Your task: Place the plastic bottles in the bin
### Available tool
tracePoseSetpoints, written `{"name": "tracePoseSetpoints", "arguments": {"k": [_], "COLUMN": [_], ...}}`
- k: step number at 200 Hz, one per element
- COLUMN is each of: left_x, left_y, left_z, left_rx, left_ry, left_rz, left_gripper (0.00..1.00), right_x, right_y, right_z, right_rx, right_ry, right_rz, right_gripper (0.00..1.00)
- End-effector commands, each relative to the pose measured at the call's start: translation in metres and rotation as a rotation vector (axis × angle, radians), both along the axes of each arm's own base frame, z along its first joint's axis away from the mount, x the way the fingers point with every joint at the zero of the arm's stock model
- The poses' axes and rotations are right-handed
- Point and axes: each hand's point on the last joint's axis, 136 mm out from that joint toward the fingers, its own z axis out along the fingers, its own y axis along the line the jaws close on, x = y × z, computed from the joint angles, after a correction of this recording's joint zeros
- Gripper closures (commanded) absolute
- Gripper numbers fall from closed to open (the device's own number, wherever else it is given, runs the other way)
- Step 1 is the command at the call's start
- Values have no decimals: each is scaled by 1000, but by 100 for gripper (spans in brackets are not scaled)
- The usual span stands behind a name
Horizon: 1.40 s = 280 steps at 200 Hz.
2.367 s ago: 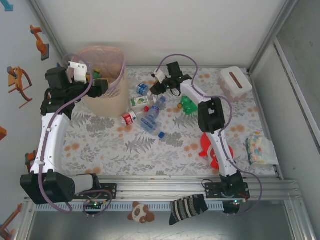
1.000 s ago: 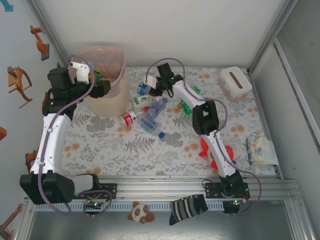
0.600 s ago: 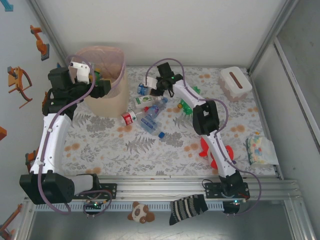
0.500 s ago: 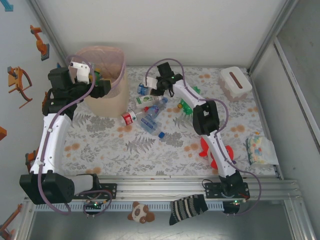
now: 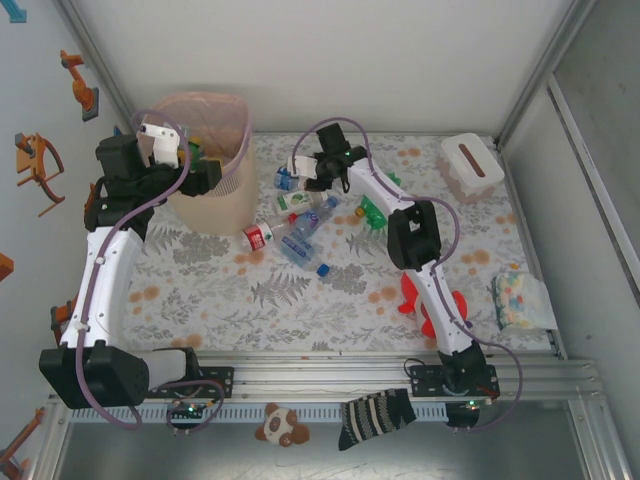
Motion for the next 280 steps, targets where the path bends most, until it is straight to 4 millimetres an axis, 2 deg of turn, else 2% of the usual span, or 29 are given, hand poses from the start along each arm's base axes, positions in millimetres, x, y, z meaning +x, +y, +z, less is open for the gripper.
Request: {"name": "tracePoseSetpoints", "arguments": {"k": [1,70,101,142,169,196,218,240,280], "left_x": [-4,-4,-3,-3,-4,-4,-3,-3,-7], "left_y": [-3,-3,-3,-3,-4,-4,-7,-19,-60], "left_z": [6,5,5,6,8,8,5,1,4], "left_rx": [1,0,0,-3,-8,-11,5,45,112], "left_ry": [-19,-17,-14,-16,-17,-19,-13,0,32], "left_rz": [-15,-16,-16,-16,-19,-21,-23,-22,-69], "left_gripper": [22,21,22,22,22,21,22,23,24], "right_x": [-1,-8,-18,-28,-21,-21,-24,-26,-48], "right_y": [-11,-9,-3,3,5,13,16,12,-3], "right_z": [-2,-21,-12,27,56,61,62,83,127], "right_rx": [-63,-129,-103,25,185,317,360,420,521], "right_ry": [-34,-58,-37,79,203,332,397,411,420], "right_rz": [40,131,161,71,-115,-234,-279,-328,-410], "right_gripper": [51,46,47,48,46,37,35,34,35]}}
